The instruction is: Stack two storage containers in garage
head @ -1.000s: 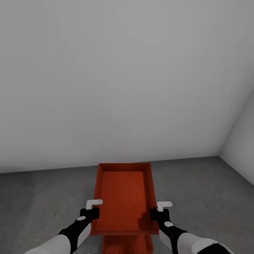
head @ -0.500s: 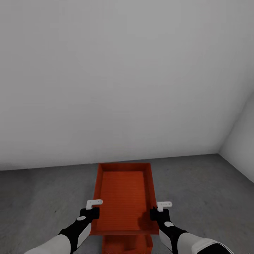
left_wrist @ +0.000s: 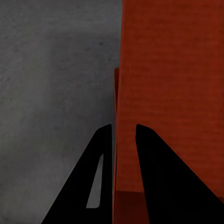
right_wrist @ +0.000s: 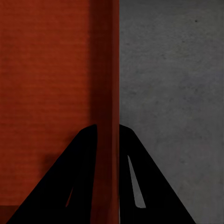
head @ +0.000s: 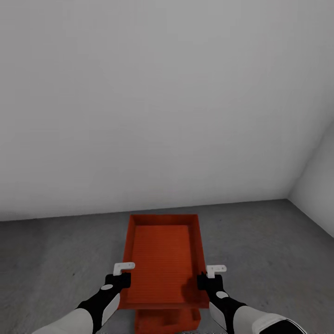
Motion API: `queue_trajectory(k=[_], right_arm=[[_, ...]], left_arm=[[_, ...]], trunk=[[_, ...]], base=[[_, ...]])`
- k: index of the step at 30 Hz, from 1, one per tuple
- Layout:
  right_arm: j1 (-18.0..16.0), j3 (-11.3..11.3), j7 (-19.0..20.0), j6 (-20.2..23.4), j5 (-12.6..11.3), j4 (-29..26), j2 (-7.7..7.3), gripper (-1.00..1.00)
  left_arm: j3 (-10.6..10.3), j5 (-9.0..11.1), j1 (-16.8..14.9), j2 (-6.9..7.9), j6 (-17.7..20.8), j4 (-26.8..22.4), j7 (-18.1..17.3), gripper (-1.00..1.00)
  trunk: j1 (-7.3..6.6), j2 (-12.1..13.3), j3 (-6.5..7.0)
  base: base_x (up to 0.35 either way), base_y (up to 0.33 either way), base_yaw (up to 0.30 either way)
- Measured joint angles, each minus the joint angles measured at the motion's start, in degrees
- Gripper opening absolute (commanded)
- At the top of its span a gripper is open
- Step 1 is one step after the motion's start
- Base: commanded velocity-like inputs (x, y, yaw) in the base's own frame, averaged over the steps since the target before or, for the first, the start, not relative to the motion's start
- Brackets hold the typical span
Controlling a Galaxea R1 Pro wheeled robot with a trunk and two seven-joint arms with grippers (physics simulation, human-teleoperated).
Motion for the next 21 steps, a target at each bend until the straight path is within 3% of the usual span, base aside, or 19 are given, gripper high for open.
queue_trajectory(k=[21], right_arm=[[0.0,0.0,0.0,0.0,0.0,0.0,0.00,-1.00]], left_arm=[[0.0,0.0,0.0,0.00,0.0,0.0,0.0,-1.00]], trunk=[[0.00,0.0,-1.91]], base=[[0.000,0.000,0.000]])
